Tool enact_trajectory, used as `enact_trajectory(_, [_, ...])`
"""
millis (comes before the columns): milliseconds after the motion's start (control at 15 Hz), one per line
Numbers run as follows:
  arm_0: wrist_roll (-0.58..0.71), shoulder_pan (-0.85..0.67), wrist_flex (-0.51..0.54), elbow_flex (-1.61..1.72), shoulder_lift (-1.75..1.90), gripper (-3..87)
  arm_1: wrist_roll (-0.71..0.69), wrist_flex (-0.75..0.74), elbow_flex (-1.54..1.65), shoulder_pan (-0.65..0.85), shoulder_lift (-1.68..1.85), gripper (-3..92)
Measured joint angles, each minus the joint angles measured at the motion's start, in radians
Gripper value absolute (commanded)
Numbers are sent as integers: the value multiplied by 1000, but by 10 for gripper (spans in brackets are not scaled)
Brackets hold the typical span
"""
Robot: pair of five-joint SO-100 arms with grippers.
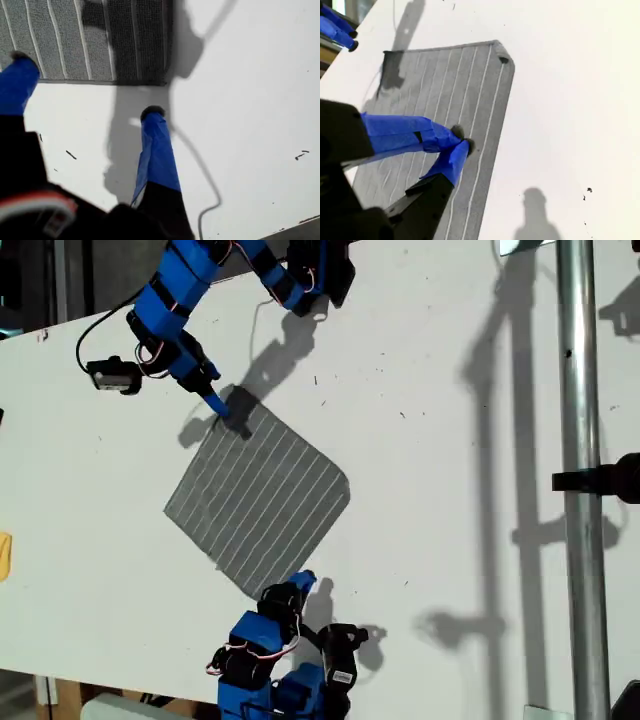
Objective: Grasp corners of a towel and fold twice.
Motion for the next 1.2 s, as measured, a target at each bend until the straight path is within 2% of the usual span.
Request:
enact_trajectory(600, [64, -18, 34, -190, -166, -27, -61, -176, 49, 3, -183, 379])
enact_trajectory(733, [64, -21, 35, -190, -176, -27, -78, -199, 29, 12, -314, 293])
enact_trajectory(800, [64, -23, 40, -190, -181, -27, -84, -204, -9, 23, -385, 147])
enact_trajectory(867, [64, -23, 46, -190, -187, -27, -86, -198, -51, 29, -433, 46])
enact_trajectory(1067, [69, -32, 60, -253, -232, -27, -91, -206, -100, 21, -459, -2])
enact_trajectory(1200, [87, -44, 61, -291, -288, -27, -92, -213, -101, 3, -460, -2])
